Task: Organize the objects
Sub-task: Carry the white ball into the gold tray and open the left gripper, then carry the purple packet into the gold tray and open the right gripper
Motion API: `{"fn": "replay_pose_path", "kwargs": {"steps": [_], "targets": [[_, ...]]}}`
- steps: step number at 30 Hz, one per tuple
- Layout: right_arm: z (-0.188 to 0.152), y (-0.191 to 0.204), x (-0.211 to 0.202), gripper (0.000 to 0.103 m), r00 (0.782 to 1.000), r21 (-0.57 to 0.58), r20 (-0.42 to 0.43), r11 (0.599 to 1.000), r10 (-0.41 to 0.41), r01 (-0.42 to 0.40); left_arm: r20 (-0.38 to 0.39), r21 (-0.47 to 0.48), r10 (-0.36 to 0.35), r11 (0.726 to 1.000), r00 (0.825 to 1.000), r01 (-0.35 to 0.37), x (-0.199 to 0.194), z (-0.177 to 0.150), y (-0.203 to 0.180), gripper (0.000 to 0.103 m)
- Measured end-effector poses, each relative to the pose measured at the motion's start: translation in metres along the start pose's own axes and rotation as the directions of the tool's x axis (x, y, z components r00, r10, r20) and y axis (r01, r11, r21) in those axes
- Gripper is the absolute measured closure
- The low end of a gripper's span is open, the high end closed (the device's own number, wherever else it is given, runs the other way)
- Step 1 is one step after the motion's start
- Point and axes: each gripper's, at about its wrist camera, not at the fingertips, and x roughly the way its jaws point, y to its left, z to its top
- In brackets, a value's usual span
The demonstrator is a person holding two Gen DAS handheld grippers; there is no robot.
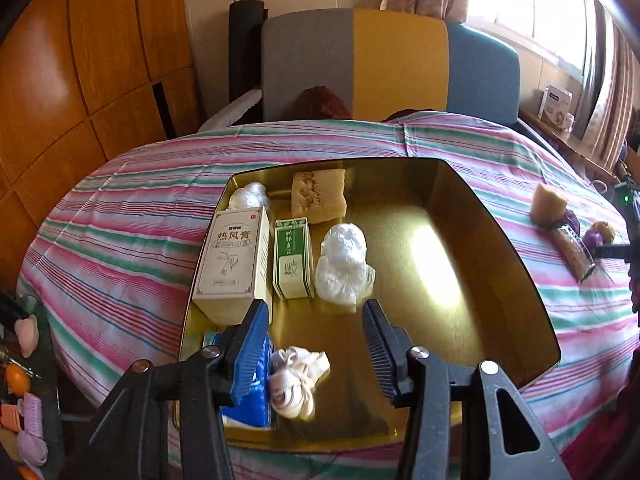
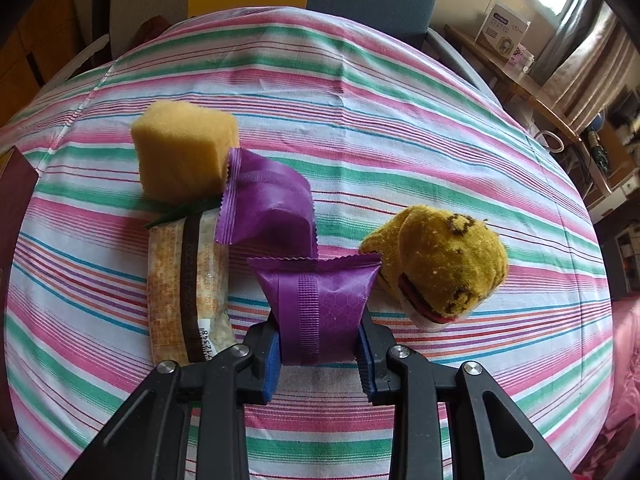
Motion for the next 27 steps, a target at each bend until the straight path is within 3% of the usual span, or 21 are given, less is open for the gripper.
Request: {"fn": "replay_pose_path", "kwargs": {"steps": [14,18,27], "targets": [[0.005,-0.007,-0.02,0.072,0.994,0.051,0.091,0.997,0.061,-0.066,-0.006,-0.008,-0.01,1.0,1.0,0.01,-0.004,-0.014,0.004,0.054],[0.001,0.002,-0.037,0.072,0.986,0.054,0.122,0.991,0.113,-0.121,-0.011,-0.006,-0.015,1.0,1.0,0.015,-0.003,-0.015,0.005,0.054],[-0.012,0.08,-0.096,0.072,0.949,-0.125,0.192,0.966,0.249,-0.228,-0.006,-0.02,-0.023,1.0,1.0,0.023,-0.005,-0.017,0.013,0.054]]}}
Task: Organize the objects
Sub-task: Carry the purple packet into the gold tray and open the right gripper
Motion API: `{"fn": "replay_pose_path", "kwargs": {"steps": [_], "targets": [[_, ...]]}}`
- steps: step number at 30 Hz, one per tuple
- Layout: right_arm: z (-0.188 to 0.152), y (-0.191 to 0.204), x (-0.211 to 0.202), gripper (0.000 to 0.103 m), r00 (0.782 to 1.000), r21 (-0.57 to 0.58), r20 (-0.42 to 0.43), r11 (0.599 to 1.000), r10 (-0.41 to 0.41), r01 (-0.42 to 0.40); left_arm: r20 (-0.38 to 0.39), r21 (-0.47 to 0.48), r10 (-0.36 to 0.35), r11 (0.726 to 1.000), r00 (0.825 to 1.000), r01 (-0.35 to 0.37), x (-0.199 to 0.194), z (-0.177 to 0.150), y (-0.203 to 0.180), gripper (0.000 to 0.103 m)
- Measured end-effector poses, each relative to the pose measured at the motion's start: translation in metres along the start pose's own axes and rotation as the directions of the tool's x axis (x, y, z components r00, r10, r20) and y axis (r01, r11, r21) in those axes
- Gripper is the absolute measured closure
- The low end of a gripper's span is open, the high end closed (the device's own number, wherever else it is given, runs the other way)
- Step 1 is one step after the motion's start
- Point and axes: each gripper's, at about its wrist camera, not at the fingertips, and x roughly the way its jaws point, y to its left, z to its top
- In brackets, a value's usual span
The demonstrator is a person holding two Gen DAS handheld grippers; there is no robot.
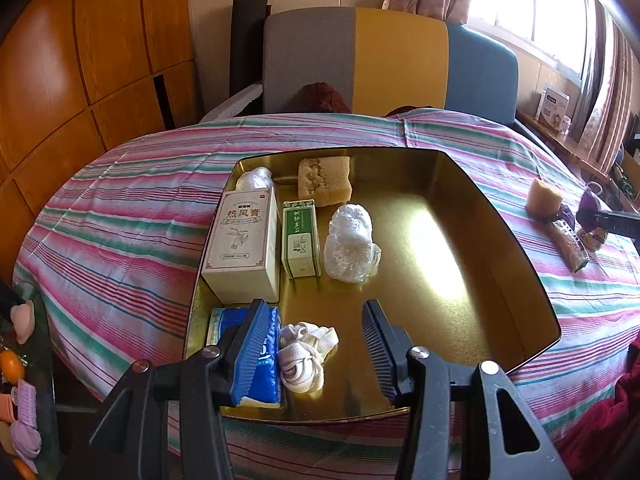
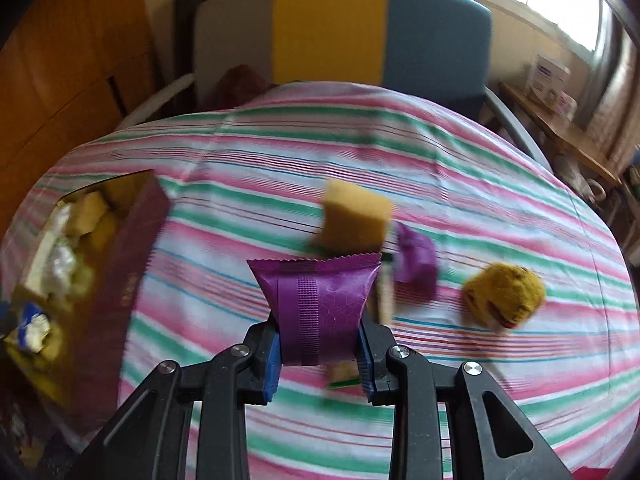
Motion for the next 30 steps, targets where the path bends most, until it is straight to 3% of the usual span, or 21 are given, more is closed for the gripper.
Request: {"fn": "replay_pose_path", "kwargs": {"steps": [5,8,12,17,22,24,30], "targets": [[0.007,0.086,-0.023,0.072,0.99,-0.153,0.02,0.979,0.14,-0.135,0.004,-0.012,0.004,1.0,1.0,-0.004,-0.002,0.0,0.007,0.054],[0.007,0.139,-0.025,0.072,0.975,-0.246,-0.021,0.944,0.22,-0.218,0.006,-0.02,0.01,1.0,1.0,-0.01,-0.003,-0.002,0.013,0.054],[0.0,0.204,-0.013,0.072,0.958,-0.343,-0.107,0.894,0.267,-0.288,0.006,-0.045,0.021,0.999,1.0,-0.02,-0.003,-0.002,0.024,0.054],[-0.008,0.263,0.02,0.071,0.935,-0.404,-0.233,0.847,0.269,-0.345,0.016,-0.073,0.041,0.997,0.999,-0.04,-0.004,0.0,0.035,0.054],[-0.012,0.298,0.044,0.07,0.914,-0.393,-0.286,0.835,0.287,-0.385,0.008,-0.093,0.056,0.994,0.998,-0.055,-0.002,0.0,0.043,0.054],[-0.014,0.305,0.051,0.062,0.911,-0.381,-0.289,0.837,0.294,-0.391,0.002,-0.098,0.055,0.994,0.998,-0.055,-0.001,0.0,0.044,0.054],[-0.019,0.301,0.049,0.053,0.899,-0.337,-0.268,0.841,0.346,-0.424,-0.003,-0.099,0.056,0.994,0.998,-0.056,0.0,-0.002,0.044,0.054]]}}
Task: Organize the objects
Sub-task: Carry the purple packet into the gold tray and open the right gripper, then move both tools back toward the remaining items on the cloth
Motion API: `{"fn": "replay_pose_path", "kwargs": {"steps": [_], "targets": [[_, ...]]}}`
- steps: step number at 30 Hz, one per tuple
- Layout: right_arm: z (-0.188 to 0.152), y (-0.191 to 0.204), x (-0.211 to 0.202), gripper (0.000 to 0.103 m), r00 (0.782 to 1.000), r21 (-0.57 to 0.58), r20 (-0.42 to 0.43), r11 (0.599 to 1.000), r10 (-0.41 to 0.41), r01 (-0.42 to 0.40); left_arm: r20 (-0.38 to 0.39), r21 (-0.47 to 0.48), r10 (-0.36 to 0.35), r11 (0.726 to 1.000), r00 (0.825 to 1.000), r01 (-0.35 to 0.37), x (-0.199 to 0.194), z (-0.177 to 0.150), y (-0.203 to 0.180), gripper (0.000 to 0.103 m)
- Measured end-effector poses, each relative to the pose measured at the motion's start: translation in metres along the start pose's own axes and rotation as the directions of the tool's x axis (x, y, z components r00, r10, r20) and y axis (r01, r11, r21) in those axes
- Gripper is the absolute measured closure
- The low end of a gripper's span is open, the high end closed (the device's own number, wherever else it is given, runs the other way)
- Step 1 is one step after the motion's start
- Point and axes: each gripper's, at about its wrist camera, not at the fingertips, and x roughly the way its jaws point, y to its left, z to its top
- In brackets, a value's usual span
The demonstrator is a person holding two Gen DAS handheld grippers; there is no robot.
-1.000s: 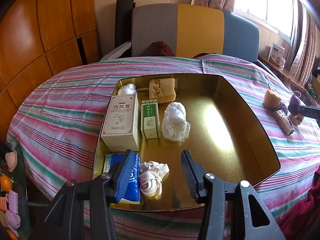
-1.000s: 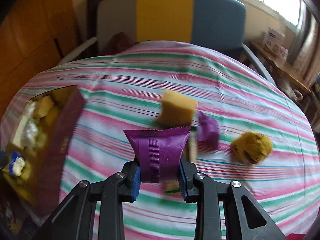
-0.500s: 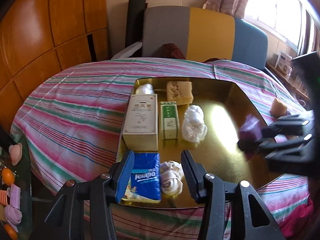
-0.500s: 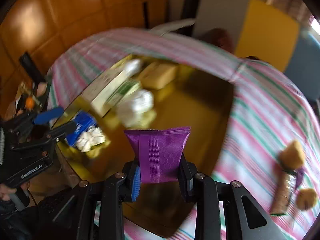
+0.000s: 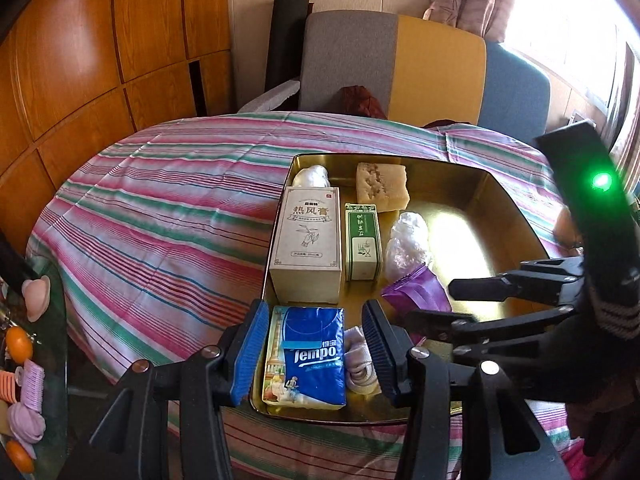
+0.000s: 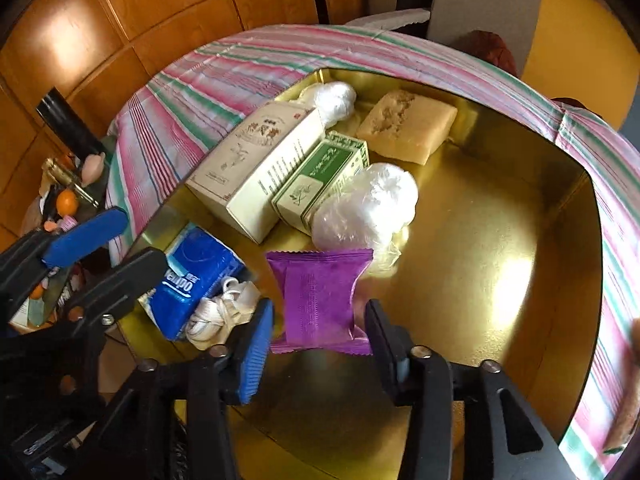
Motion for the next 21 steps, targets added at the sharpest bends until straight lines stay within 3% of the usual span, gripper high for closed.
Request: {"fn": "replay_pose_path", "kwargs": {"steps": [5,9,16,21], "targets": [[-0.007,-0.012,-0.025,0.035,0.998,0.053,0.066,0.998,0.025,-0.028,0.002,0.005,-0.005,1.0,1.0,0.005,-0.002,0.0,-0.003,0.054],[-0.015,-0.026,-0.054,0.028,0.992,0.093,0.129,0.995,0.013,-0.025,0.008,0.012,-0.024,1.0,1.0,0.024,-0.006,0.0,-0.009,0.05],[-0.038,-0.08,-0.105,0.023,0.974,0.192,0.206,0.98,-0.099,0.059,0.027,0.052,-0.045,0.998,0.999,0.044,-0.017,0.005,-0.025,0.047],[-0.062,-0.138,-0.139,0.019,0.951,0.305,0.219,0.941,-0.217,0.144,0.046,0.109,-0.059,0.993,0.997,0.054,-0.025,0.012,-0.045,0.043]]}}
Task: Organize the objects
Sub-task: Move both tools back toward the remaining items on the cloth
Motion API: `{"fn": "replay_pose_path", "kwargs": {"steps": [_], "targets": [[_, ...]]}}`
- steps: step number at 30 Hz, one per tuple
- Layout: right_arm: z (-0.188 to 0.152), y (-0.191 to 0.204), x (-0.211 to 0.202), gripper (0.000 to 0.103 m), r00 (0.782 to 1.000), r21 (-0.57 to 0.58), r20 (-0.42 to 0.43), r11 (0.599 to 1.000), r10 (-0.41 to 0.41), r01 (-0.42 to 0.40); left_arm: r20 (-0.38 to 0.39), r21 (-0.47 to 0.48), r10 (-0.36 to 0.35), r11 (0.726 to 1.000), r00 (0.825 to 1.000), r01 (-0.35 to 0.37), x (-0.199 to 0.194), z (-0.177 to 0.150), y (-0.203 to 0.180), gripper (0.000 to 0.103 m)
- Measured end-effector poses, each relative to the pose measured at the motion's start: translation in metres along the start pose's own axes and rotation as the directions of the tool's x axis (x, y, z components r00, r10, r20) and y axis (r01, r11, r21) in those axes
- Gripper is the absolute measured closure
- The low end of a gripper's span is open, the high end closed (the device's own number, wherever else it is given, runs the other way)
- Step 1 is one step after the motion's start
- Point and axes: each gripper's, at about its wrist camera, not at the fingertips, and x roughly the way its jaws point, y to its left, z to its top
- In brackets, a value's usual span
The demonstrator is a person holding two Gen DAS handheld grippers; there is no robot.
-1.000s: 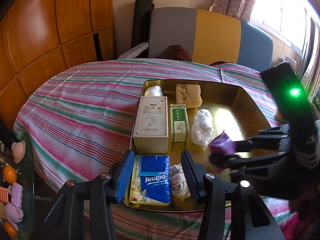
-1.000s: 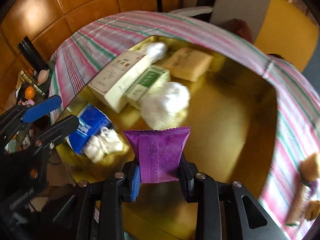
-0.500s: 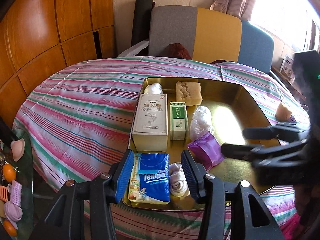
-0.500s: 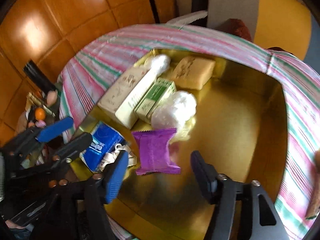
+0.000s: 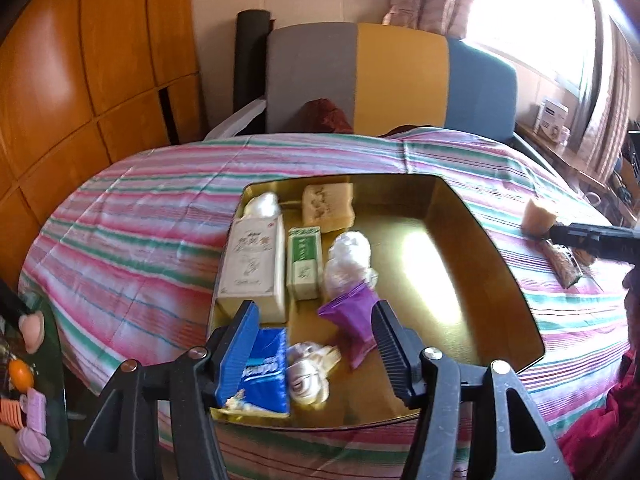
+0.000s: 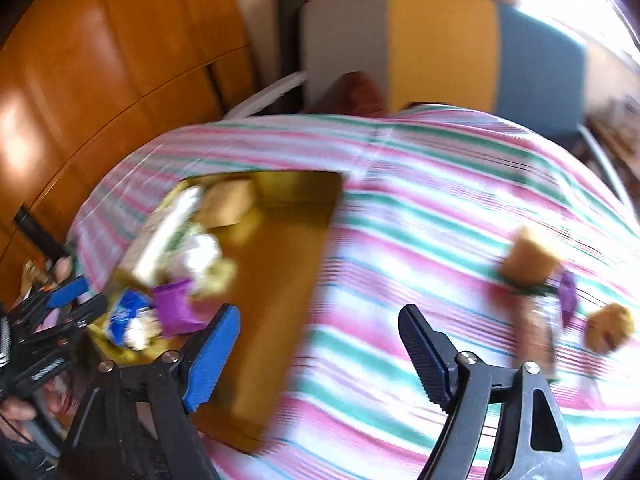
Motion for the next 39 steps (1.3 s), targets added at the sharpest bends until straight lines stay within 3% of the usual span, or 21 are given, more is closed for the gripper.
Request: {"fn": "replay_pose_path", "kwargs": {"steps": [4,9,12,14,16,18,19,21,24,33,39], "targets": [[-0.001,-0.057,-0.02,0.018,0.994,0.08,0.019,0.991,-0.105,0.103,0.014,0.061,-0.024,0.998,1.0,0.023,-0.003,0.009,-0.023,0.041],[-0.004,-0.133,-0.045,0.016,0.968,0.189,0.037,0.953,-0.249,0.238,0.015,0.147,-0.076,0.986,0.997,0.073,-0.004,0.02,-0.06,0.041],[-0.009,-0.181,-0.055,0.015,0.936,0.278,0.045,0.905,-0.348,0.323,0.005,0.184,-0.114,0.977,0.993,0.111,-0.003,0.025,-0.083,0.041],[-0.018,-0.215,-0.058,0.015,0.904,0.35,0.041,0.853,-0.426,0.386,-0.01,0.208,-0.135,0.969,0.991,0.134,0.0,0.027,-0.101,0.039],[-0.032,-0.245,-0.059,0.015,0.885,0.451,0.022,0.795,-0.465,0.407,-0.017,0.232,-0.155,0.96,0.988,0.154,0.002,0.028,-0.119,0.036],[-0.043,-0.272,-0.061,0.016,0.887,0.565,-0.041,0.721,-0.46,0.401,-0.03,0.256,-0.18,0.95,0.983,0.182,0.005,0.029,-0.135,0.035],[-0.046,-0.281,-0.066,0.016,0.89,0.61,-0.032,0.697,-0.455,0.378,-0.038,0.263,-0.195,0.944,0.98,0.198,0.007,0.029,-0.143,0.035],[-0.051,-0.292,-0.069,0.016,0.898,0.651,-0.04,0.671,-0.438,0.356,-0.05,0.275,-0.217,0.936,0.975,0.222,0.013,0.029,-0.158,0.035],[-0.053,-0.294,-0.065,0.016,0.911,0.675,-0.056,0.656,-0.41,0.337,-0.076,0.292,-0.246,0.921,0.966,0.257,0.019,0.027,-0.18,0.035],[-0.066,-0.297,-0.073,0.011,0.913,0.729,-0.037,0.614,-0.406,0.303,-0.196,0.308,-0.312,0.88,0.93,0.36,0.046,0.02,-0.236,0.035],[-0.071,-0.303,-0.078,0.01,0.921,0.765,-0.016,0.589,-0.39,0.262,-0.262,0.282,-0.32,0.877,0.91,0.39,0.071,0.021,-0.268,0.035]]}}
